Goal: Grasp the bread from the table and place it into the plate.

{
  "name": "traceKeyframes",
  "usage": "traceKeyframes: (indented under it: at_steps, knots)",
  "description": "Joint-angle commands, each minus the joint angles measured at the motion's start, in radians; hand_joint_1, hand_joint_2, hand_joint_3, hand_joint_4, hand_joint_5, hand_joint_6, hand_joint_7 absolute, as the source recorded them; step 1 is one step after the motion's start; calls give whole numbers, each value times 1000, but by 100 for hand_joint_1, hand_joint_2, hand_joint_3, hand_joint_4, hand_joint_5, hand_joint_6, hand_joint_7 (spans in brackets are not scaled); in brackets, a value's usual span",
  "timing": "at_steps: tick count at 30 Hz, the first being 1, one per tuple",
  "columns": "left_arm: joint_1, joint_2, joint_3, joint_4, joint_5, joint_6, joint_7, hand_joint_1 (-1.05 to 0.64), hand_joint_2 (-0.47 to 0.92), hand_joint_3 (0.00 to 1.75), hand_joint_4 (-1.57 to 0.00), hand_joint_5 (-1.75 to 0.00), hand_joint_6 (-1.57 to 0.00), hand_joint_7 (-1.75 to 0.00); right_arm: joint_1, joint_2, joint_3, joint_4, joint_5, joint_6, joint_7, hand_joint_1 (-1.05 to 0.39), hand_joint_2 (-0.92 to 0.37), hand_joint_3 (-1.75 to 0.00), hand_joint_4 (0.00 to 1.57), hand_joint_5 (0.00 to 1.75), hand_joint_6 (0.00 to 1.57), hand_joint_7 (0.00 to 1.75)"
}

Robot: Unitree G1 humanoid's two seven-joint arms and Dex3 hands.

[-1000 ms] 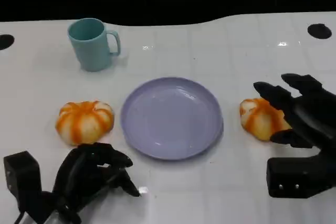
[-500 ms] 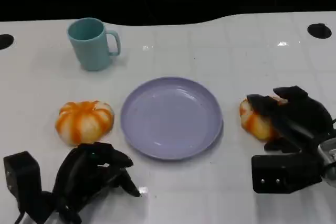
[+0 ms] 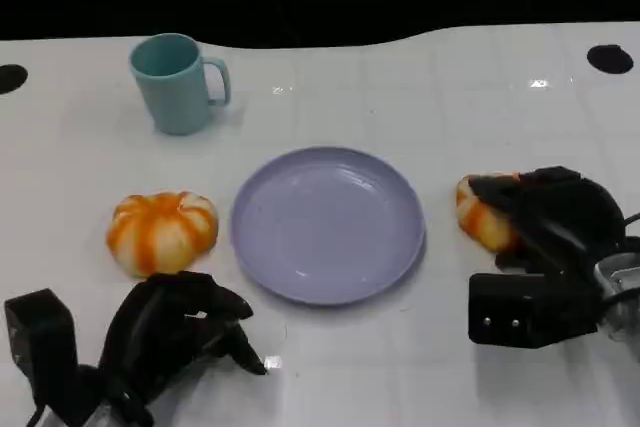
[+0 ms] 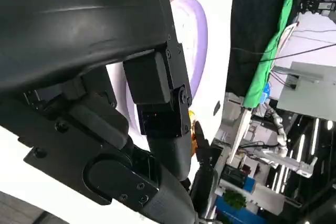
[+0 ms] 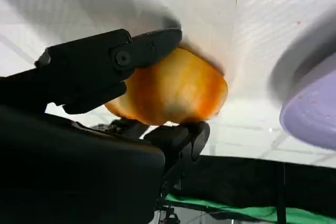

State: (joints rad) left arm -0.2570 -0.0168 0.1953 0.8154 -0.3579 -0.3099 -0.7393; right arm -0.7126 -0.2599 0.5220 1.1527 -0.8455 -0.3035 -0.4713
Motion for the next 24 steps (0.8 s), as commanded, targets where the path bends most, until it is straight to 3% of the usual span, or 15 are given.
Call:
traceKeyframes:
  at_steps: [1, 3, 4, 5, 7, 9, 17, 24]
  knots:
    - [15, 11, 1, -11, 4, -2, 4, -105, 71, 0, -157, -59, -157, -21, -20, -2, -2, 58, 33, -64, -70, -11, -90, -1, 111, 86, 126, 12]
    - [15, 12, 0, -13, 4, 0, 4, -105, 71, 0, -157, -59, -157, -21, -22, -3, 1, 73, 37, -87, -100, -9, -91, -6, 99, 143, 137, 18]
    - [14, 12, 0, -11, 5, 0, 4, -105, 71, 0, -157, -59, -157, -21, -22, -5, 5, 77, 35, -100, -123, -10, -88, -18, 96, 162, 123, 60]
    - [13, 13, 0, -9, 5, 0, 4, -105, 71, 0, -157, -59, -157, -21, -23, -5, 8, 81, 32, -109, -138, -9, -78, -37, 95, 168, 106, 99]
    - [11, 12, 1, -7, 4, -2, 4, -105, 72, 0, -157, -60, -157, -21, -23, -5, 14, 87, 26, -128, -184, -10, -59, -74, 94, 173, 89, 141]
    - [10, 10, 3, -6, -1, 4, 2, -105, 71, 0, -157, -59, -157, -21, -24, -4, 20, 90, 21, -136, -216, -12, -55, -83, 92, 174, 79, 160]
    - [14, 11, -1, -8, 9, 2, 16, -105, 71, 0, -157, -60, -157, -23, -33, -3, 14, 72, 34, -181, -291, -11, -49, -92, 95, 175, 75, 166]
    - [21, 7, 0, -19, 1, 5, 10, -105, 71, 0, -157, -60, -157, -23, -33, -10, 7, 20, 40, -209, -321, -10, -35, -115, 97, 175, 78, 165]
